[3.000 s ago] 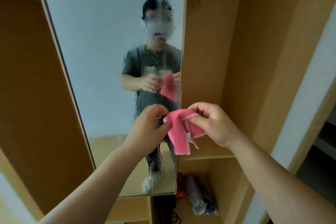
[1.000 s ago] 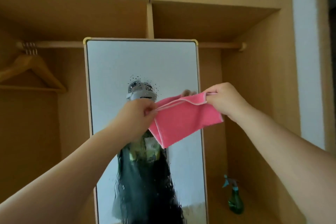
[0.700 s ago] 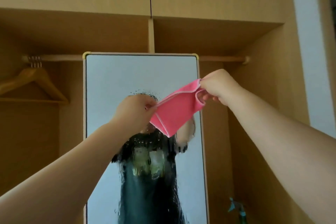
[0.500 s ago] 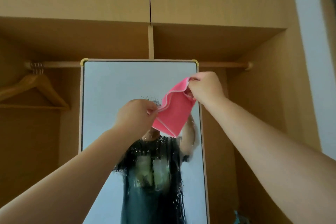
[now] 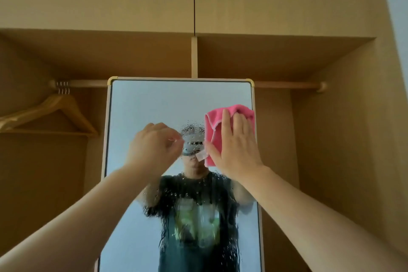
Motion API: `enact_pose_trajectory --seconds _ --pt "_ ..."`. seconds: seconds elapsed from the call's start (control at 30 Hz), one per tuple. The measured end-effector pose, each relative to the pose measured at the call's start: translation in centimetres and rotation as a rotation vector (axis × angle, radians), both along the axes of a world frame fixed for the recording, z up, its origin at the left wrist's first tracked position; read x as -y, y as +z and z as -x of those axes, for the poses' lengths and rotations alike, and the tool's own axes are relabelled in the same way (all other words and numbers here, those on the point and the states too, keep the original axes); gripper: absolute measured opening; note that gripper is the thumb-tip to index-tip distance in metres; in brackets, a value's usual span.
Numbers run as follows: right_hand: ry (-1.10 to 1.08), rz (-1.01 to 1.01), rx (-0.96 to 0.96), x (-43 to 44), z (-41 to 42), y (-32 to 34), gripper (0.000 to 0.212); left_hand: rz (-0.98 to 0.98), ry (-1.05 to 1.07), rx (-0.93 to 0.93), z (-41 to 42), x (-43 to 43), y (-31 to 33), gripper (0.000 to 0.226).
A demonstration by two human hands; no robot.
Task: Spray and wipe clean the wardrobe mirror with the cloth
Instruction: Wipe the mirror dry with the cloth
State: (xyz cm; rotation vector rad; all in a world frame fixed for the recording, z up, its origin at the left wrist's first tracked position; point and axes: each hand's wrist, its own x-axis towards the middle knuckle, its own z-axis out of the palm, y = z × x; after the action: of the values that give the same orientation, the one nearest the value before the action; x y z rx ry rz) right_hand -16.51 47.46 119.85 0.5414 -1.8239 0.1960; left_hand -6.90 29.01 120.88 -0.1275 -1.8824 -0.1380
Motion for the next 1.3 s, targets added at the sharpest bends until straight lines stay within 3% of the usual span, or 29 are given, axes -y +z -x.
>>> enact_pose_trajectory --seconds 0.3,0.57,0.7,0.77,0.83,0.87,1.03,1.23,1.3 --pt "-0.133 0.017 -0.106 1.1 1.4 -0.6 0.067 -0.215 0.093 -0.046 -3.4 8.0 -2.2 0.019" --pt "-0.301 0.082 -0.211 0.7 0.9 -0.5 0.058 -0.204 0.114 -0.018 -3.8 12.5 -3.0 0.022" --pt "-0.347 0.053 -0.231 0.7 0.6 -0.3 0.056 -0.368 0.004 0.070 -3.2 12.6 -3.8 0.038" --pt "-0.360 0.023 -0.212 0.6 0.7 -0.1 0.056 -0.414 -0.071 0.119 -2.8 12.1 -4.2 0.033" --pt "-0.343 -0.002 -0.162 0.9 1.0 -0.2 0.058 -0.399 -0.112 0.112 -2.4 11.9 -4.6 0.008" --pt "-0.318 -0.007 -0.122 1.1 1.2 -0.4 0.059 -0.399 -0.124 0.100 -2.3 11.8 -4.7 0.007" --pt "-0.151 0.053 -0.030 1.8 2.9 -1.8 0.066 -0.435 -0.149 0.060 -2.0 10.9 -4.9 0.017" --pt "-0.117 0.060 -0.014 2.2 4.1 -2.0 0.072 -0.441 -0.211 0.054 -1.2 11.9 -5.7 0.009" --pt "-0.103 0.050 -0.027 2.1 4.6 -1.7 0.069 -0.475 -0.243 0.071 -1.0 12.4 -5.8 0.019"
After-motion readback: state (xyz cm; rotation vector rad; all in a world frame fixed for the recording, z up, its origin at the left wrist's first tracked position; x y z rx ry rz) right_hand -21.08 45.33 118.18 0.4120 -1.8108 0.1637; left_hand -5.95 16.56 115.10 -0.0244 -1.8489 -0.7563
